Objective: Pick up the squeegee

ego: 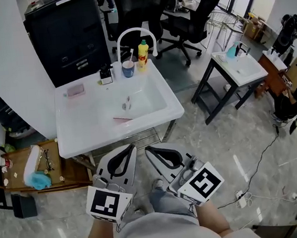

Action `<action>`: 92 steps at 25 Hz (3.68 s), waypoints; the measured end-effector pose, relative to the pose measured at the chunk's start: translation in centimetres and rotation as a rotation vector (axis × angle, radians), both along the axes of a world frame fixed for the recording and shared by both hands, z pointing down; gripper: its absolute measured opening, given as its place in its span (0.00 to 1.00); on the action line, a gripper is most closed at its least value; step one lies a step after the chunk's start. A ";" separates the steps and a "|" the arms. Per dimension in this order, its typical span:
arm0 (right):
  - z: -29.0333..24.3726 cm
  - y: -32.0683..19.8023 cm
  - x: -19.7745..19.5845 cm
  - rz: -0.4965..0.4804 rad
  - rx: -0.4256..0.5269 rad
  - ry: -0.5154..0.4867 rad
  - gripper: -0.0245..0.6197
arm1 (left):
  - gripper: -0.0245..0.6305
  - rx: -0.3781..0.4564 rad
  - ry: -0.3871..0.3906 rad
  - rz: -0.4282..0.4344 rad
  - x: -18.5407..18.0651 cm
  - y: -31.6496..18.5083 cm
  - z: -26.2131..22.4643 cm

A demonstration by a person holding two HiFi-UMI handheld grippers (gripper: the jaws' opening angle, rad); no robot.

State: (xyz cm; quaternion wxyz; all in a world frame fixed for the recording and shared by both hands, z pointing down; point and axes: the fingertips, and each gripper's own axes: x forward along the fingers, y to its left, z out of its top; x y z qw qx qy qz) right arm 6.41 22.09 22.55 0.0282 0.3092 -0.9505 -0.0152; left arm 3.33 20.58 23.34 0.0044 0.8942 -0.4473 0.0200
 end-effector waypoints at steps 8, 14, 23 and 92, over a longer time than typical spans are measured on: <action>-0.5 -6.4 1.8 -0.071 0.001 0.010 0.05 | 0.06 -0.005 0.000 -0.070 1.7 -6.3 -0.6; -0.4 -9.9 3.9 -0.113 -0.002 0.007 0.05 | 0.06 -0.002 -0.006 -0.100 4.0 -9.7 -1.0; 0.6 -13.7 5.5 -0.155 -0.023 -0.019 0.05 | 0.06 -0.018 -0.034 -0.130 5.9 -13.2 -0.1; 19.5 -38.7 -6.9 0.366 -0.548 0.060 0.05 | 0.06 -0.274 -0.005 0.206 -10.4 -34.9 10.4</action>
